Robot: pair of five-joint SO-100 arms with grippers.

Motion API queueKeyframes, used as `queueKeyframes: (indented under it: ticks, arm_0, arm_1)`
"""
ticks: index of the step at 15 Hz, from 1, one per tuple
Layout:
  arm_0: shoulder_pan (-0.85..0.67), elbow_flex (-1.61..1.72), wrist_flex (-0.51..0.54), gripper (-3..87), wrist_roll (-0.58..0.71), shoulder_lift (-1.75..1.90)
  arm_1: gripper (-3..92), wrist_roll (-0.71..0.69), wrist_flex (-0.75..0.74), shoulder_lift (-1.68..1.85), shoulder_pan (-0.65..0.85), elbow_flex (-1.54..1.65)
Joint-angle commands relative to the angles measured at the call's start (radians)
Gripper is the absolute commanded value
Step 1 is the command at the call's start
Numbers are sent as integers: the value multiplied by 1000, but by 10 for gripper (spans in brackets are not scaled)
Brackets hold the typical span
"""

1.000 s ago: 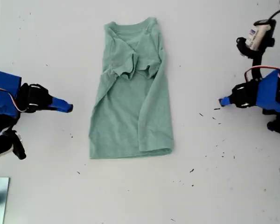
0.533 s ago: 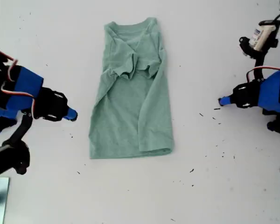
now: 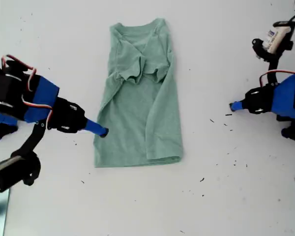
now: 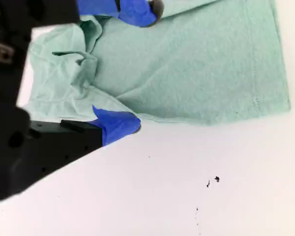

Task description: Fold t shirt

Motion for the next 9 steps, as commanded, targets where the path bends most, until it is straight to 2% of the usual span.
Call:
queueKeyframes:
  ticks: [1,3,4,5,6,9]
  arm_0:
    - [12,11,-130,311,29,-120]
    - [-14,104,-305,272,14,-247]
    - [-40,224,-453,183,2,-279]
    - [-49,318,-571,53,-51,-313]
    - [-37,365,-620,4,-100,-321]
    - [11,374,-595,-2,-178,-215]
  arm_1:
    - [23,6,6,5,-15,2]
    - [23,8,9,9,-21,2]
    - [23,8,11,15,-23,3]
    - [23,8,15,23,-26,5]
    - [23,9,20,31,-29,6]
    - [23,9,28,52,-31,11]
